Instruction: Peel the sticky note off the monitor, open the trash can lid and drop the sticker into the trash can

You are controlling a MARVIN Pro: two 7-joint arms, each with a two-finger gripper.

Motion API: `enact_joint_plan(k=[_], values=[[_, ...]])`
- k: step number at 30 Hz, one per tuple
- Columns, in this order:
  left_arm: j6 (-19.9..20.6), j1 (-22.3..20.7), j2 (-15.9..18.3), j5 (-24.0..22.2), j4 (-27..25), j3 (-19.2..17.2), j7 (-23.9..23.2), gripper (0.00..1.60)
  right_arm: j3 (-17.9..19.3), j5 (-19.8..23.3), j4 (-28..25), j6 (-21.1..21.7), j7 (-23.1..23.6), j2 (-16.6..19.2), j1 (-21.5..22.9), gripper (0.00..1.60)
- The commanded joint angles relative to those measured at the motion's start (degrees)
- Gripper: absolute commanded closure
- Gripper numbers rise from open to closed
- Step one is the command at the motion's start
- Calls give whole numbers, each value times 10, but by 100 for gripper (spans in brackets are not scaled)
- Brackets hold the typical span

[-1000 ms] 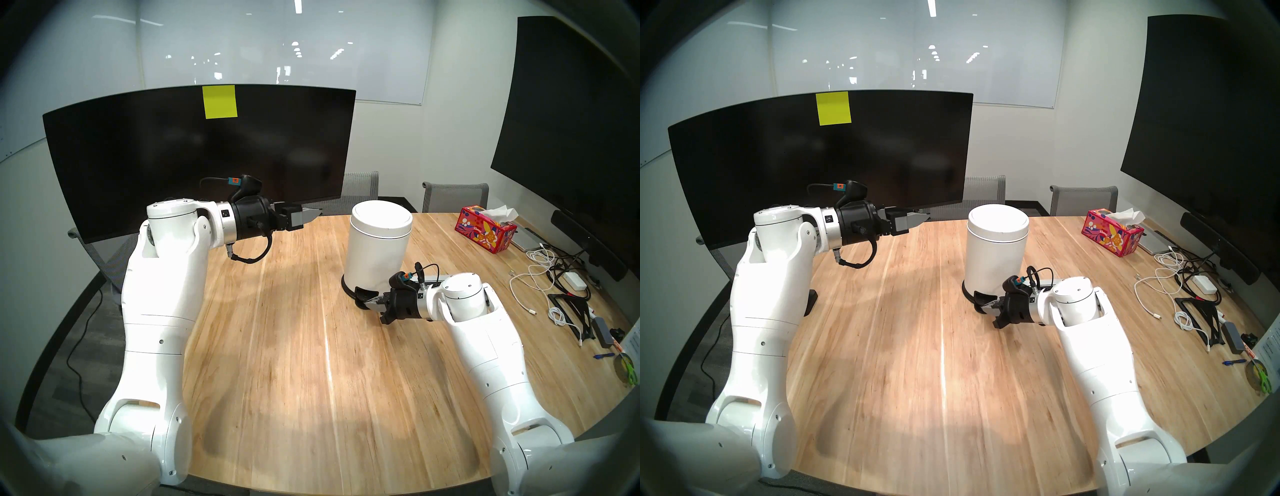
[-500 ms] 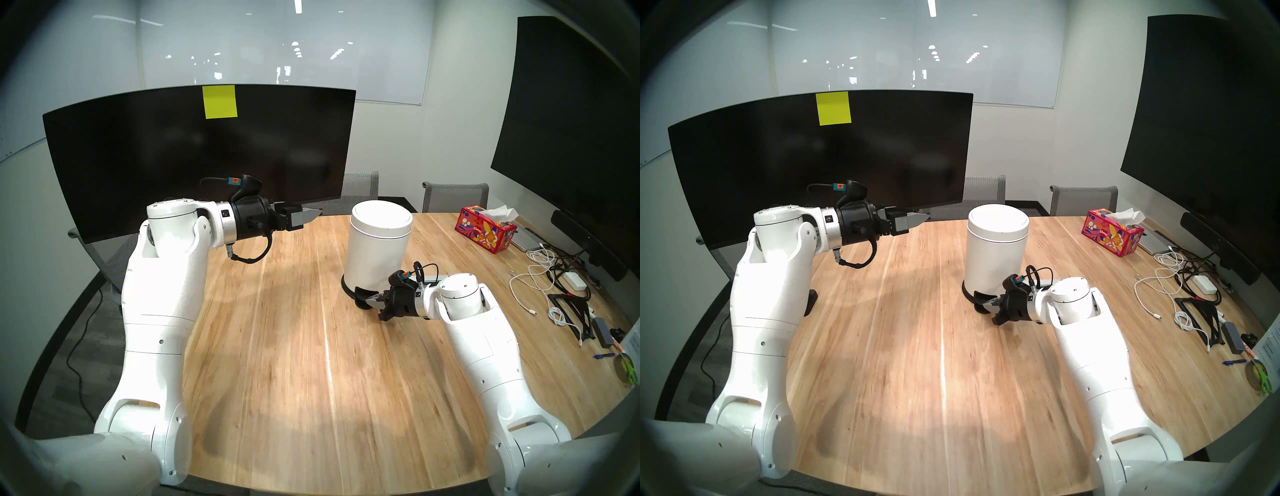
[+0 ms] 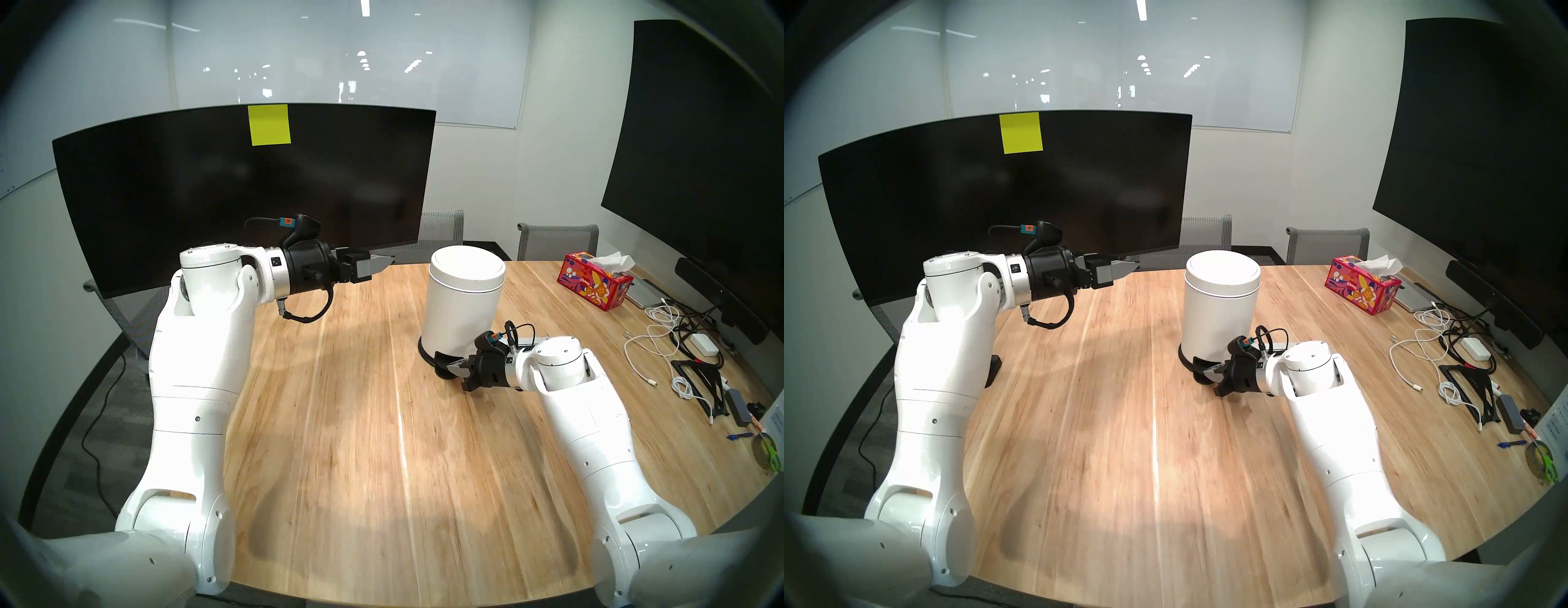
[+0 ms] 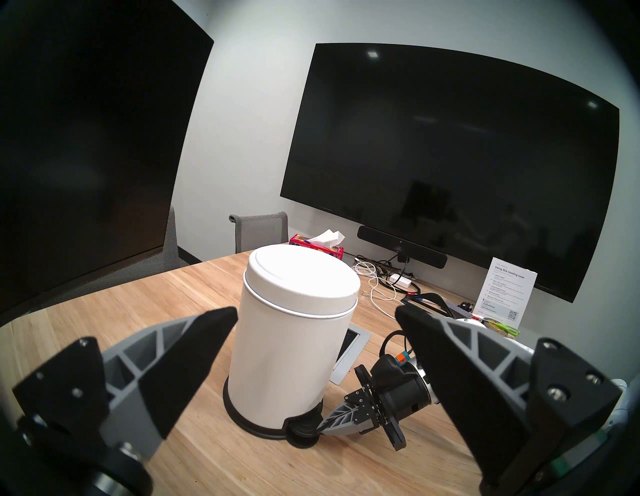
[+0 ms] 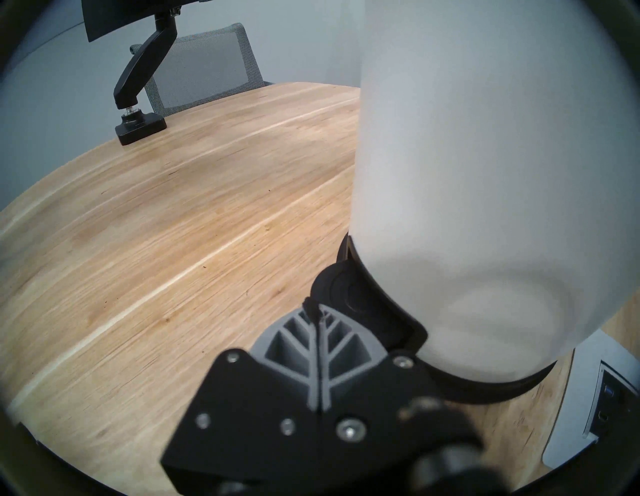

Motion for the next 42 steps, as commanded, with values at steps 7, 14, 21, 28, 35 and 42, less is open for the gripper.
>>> enact_joint_plan(k=[7, 14, 21, 28, 35, 42], values=[[0, -7, -1, -1, -6, 1, -2, 0, 5, 4, 3, 0, 3, -3, 24, 160], [0, -7, -1, -1, -6, 1, -2, 0, 6, 2, -1, 4, 4, -3, 23, 160], [0, -7, 0, -1, -6, 1, -2, 0, 3, -4, -1, 6, 3, -6, 21, 160], [0, -7, 0, -1, -7, 1, -2, 0, 3, -6, 3, 6, -3, -10, 19, 160], [0, -7, 0, -1, -7, 1, -2, 0, 3, -7, 15, 3, -9, -10, 23, 160], [0, -7, 0, -1, -7, 1, -2, 0, 1, -7, 26, 2, -7, -8, 30, 160]])
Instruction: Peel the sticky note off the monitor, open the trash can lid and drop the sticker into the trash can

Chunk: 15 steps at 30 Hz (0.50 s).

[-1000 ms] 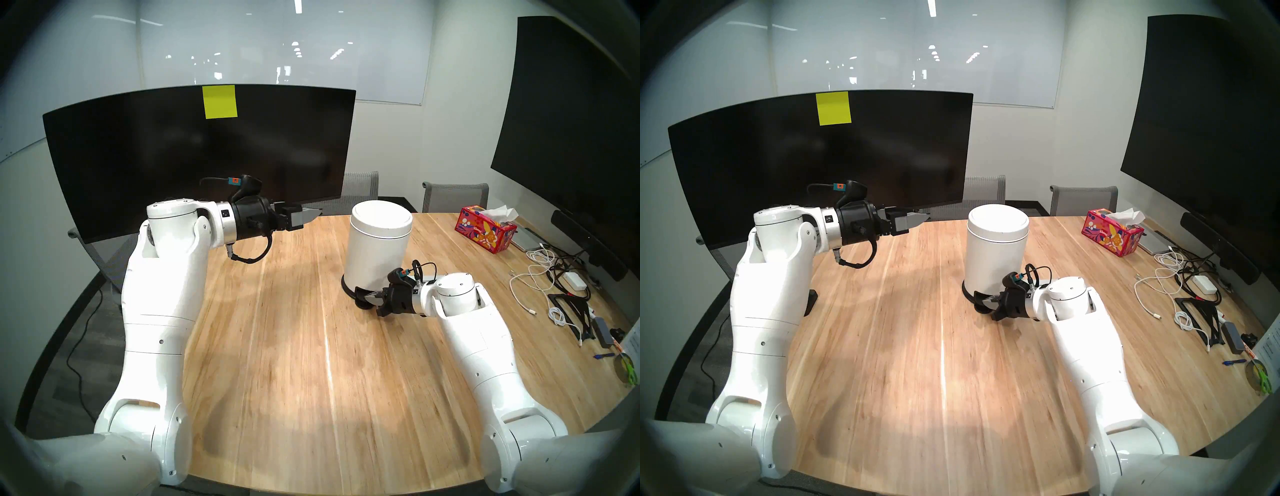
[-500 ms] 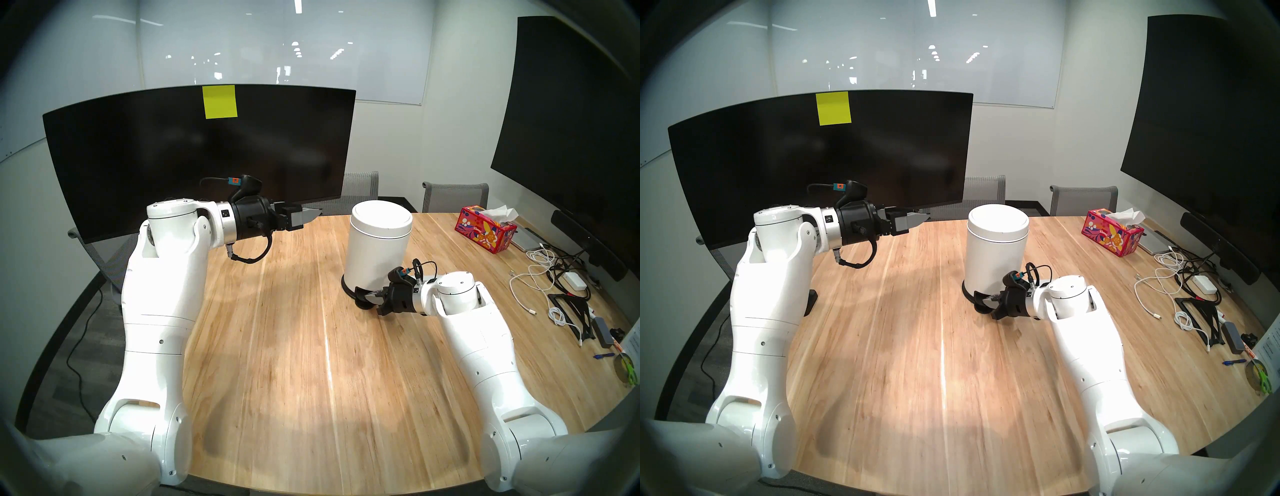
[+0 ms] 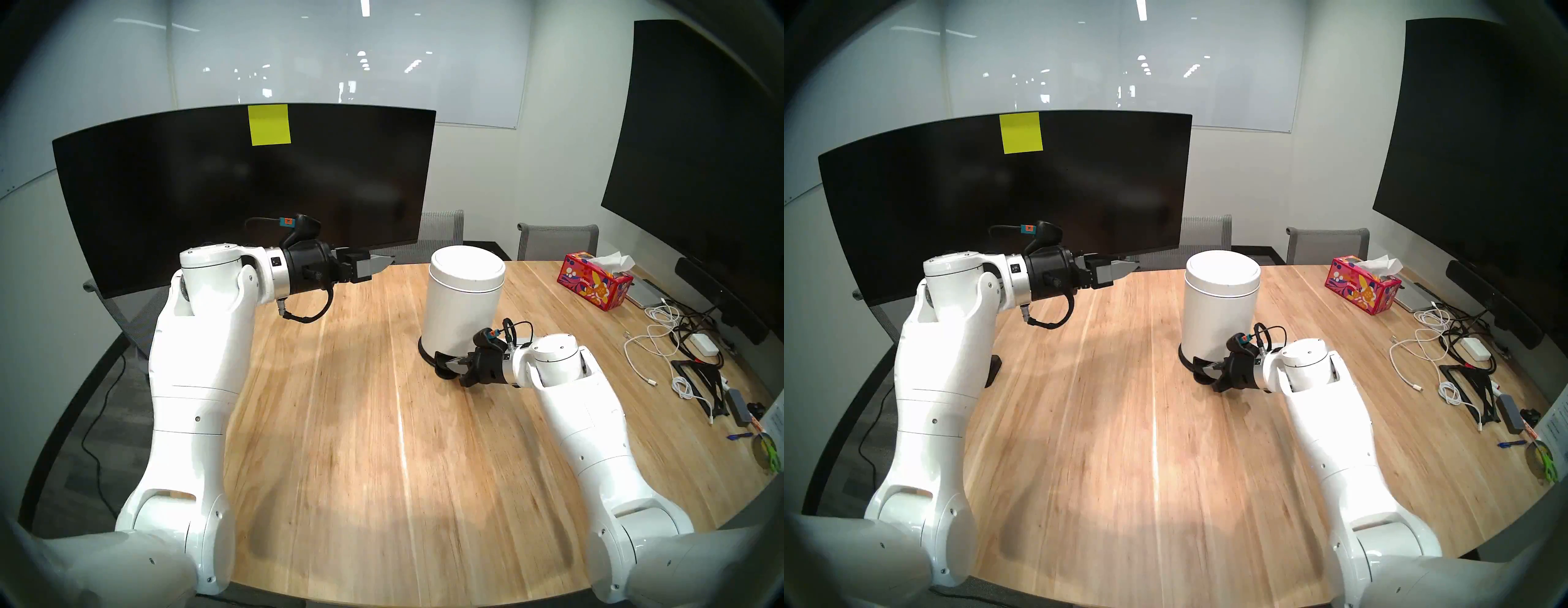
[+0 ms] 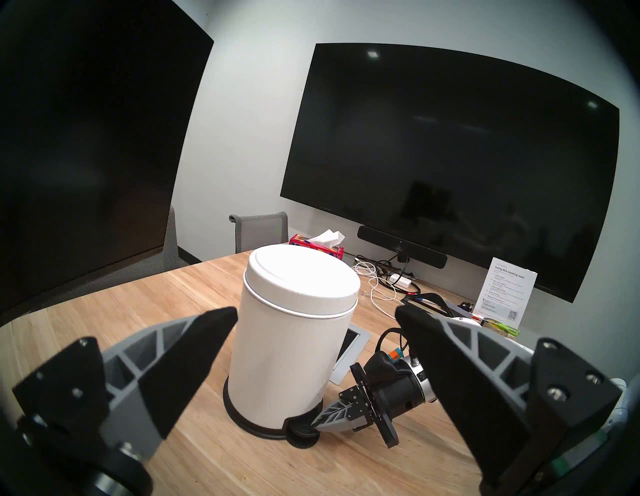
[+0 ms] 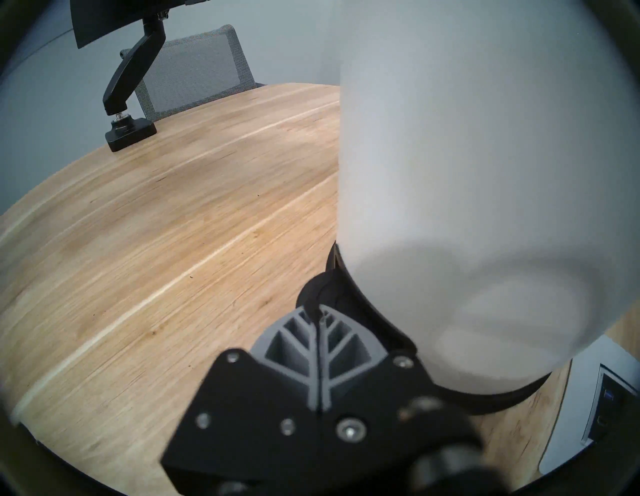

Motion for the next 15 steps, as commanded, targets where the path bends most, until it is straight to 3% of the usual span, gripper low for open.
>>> enact_joint_plan(k=[1, 15], values=[[0, -7, 0, -1, -7, 1, -2, 0, -2, -1, 6, -1, 4, 2, 16, 160], [0, -7, 0, -1, -7, 1, -2, 0, -26, -23, 44, 17, -2, 2, 36, 160]])
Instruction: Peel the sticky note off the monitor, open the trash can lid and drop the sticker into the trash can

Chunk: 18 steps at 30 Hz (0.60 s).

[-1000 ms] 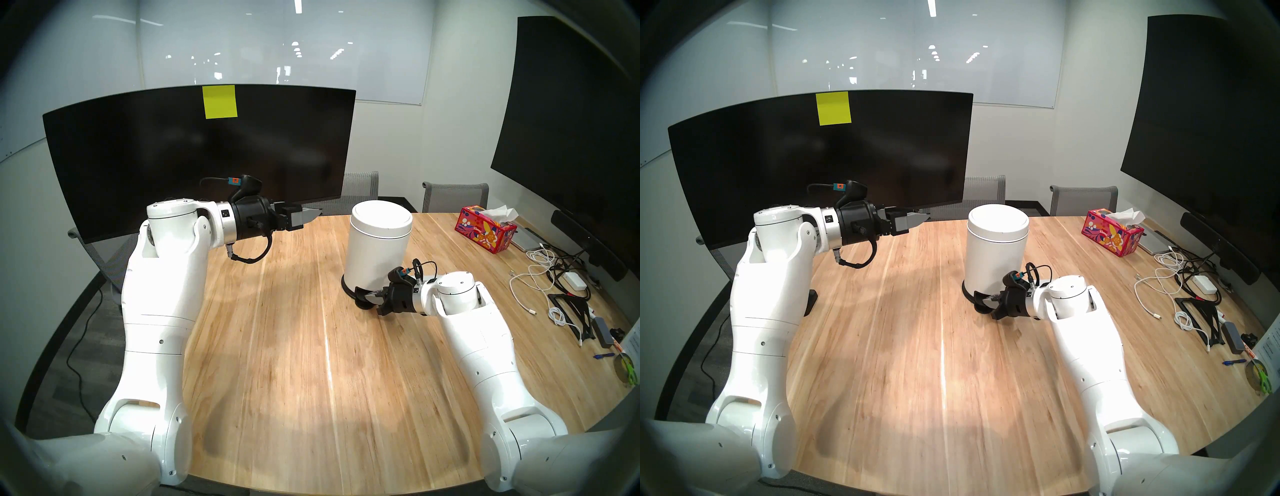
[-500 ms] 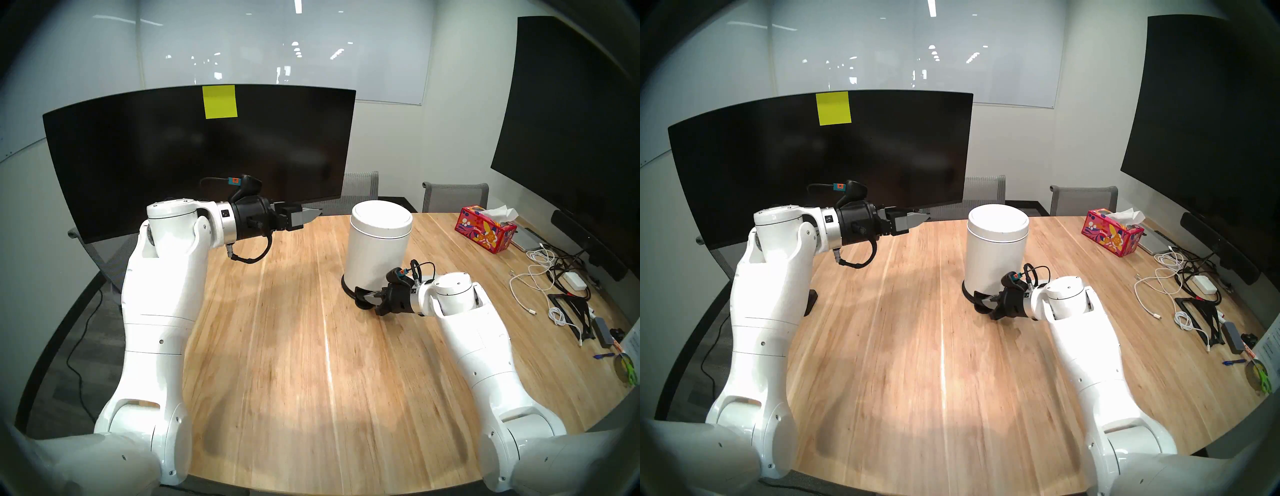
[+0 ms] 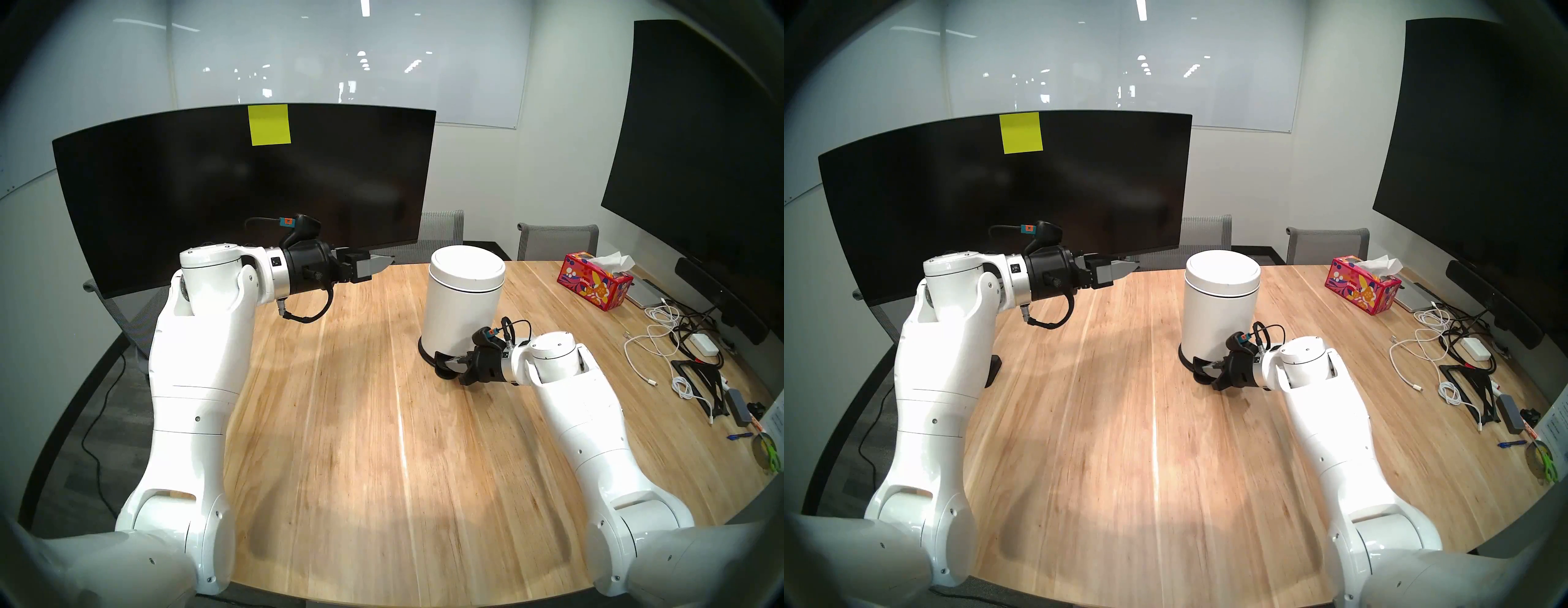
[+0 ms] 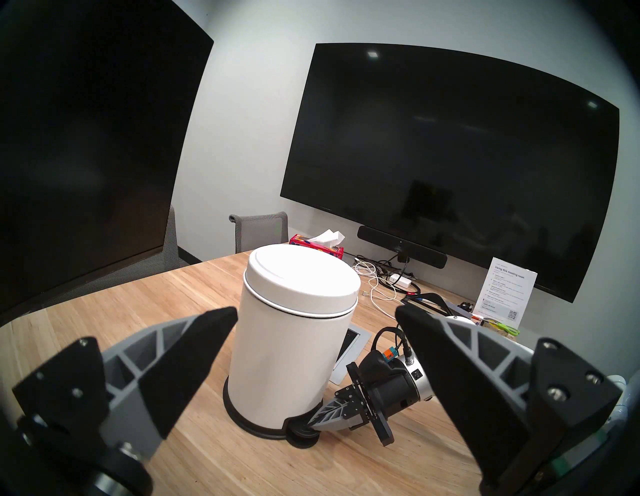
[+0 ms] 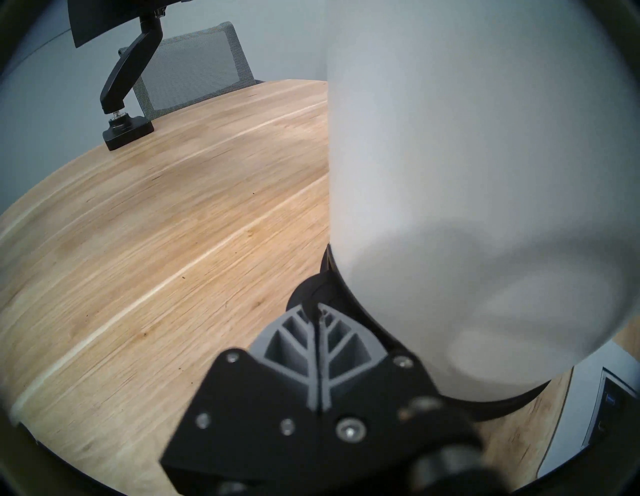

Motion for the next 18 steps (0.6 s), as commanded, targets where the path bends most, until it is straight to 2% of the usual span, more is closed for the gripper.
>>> enact_joint_plan(k=[1, 9, 18], values=[[0, -7, 0, -1, -7, 1, -2, 0, -11, -14, 11, 16, -6, 1, 10, 160], [0, -7, 0, -1, -7, 1, -2, 0, -17, -23, 29, 34, -10, 2, 23, 160], [0, -7, 0, -1, -7, 1, -2, 0, -20, -20, 46, 33, -4, 3, 34, 160]])
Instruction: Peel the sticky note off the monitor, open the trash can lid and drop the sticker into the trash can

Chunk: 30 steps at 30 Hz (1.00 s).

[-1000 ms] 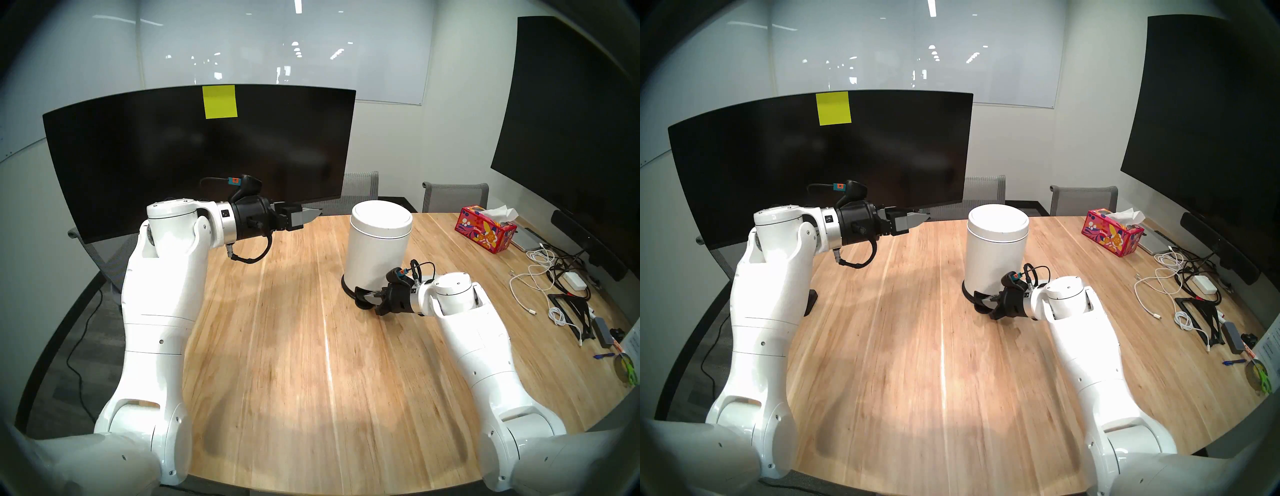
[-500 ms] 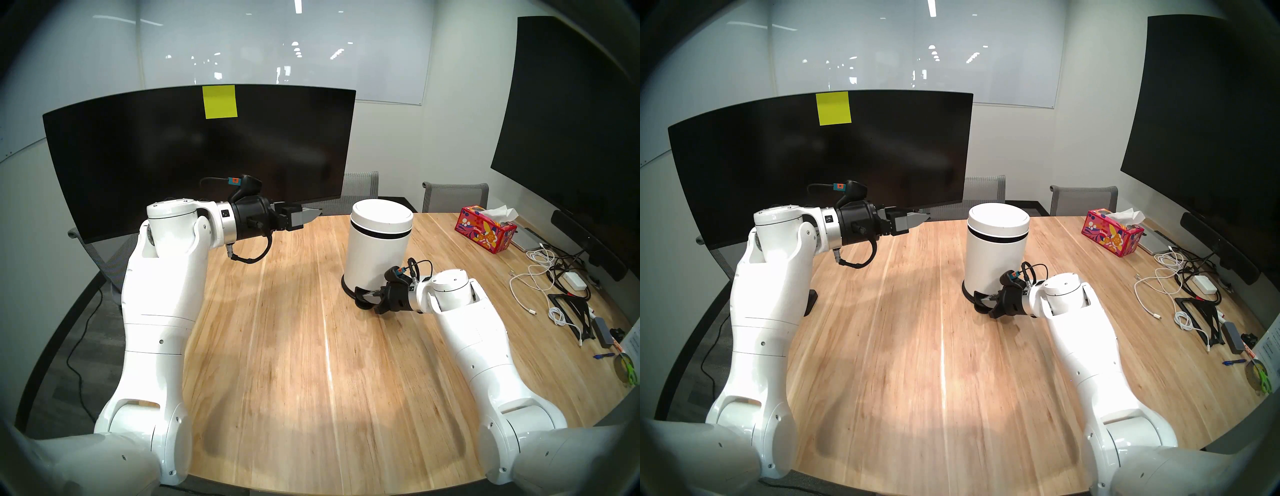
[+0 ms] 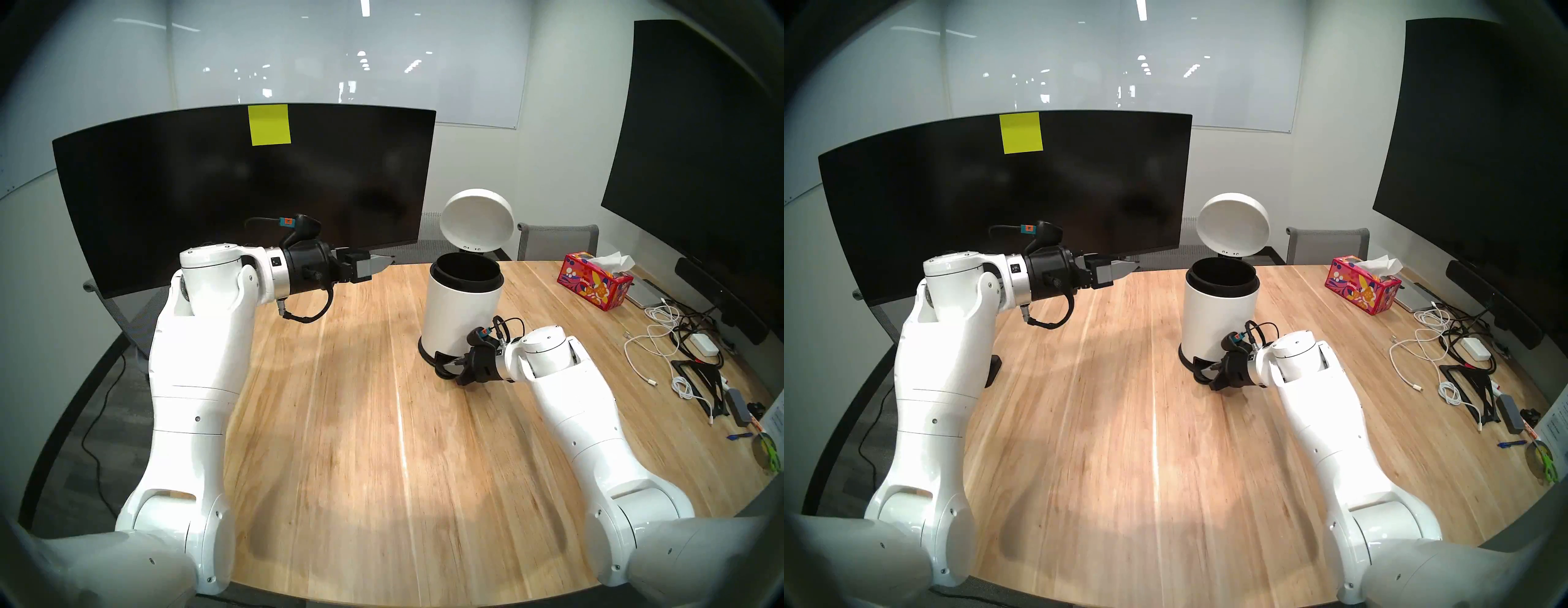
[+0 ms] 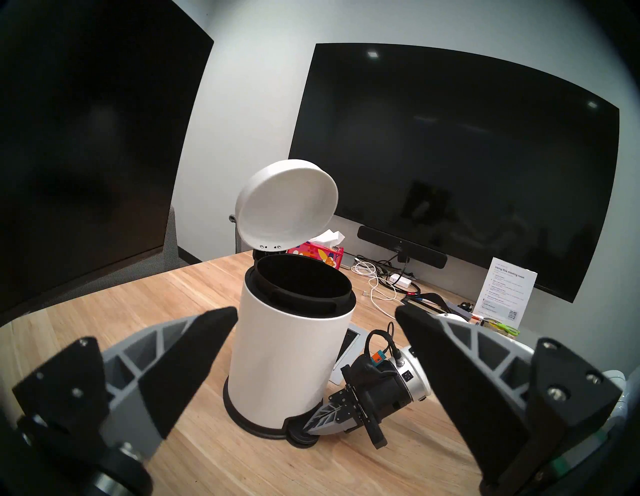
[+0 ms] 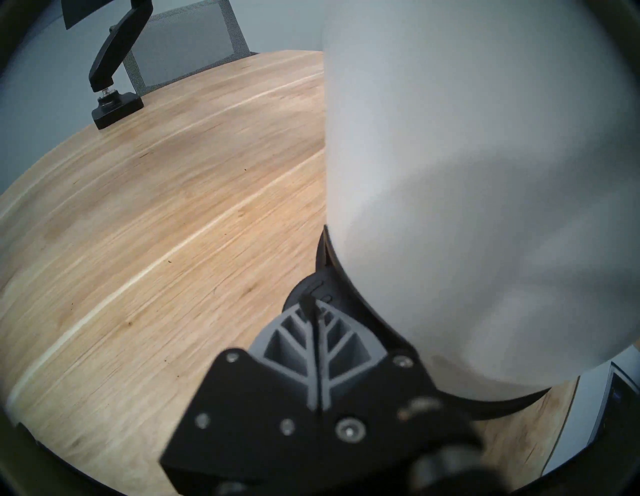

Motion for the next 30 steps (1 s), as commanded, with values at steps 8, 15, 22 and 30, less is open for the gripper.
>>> enact_joint_plan(k=[8, 15, 22, 30], values=[[0, -7, 0, -1, -7, 1, -2, 0, -1, 0, 21, 3, 8, 5, 12, 160], [0, -7, 0, -1, -7, 1, -2, 0, -1, 0, 22, 2, 8, 5, 13, 160], [0, -7, 0, -1, -7, 1, -2, 0, -1, -1, 22, 2, 8, 5, 13, 160], [0, -7, 0, -1, -7, 1, -2, 0, -1, -1, 22, 2, 8, 5, 13, 160]])
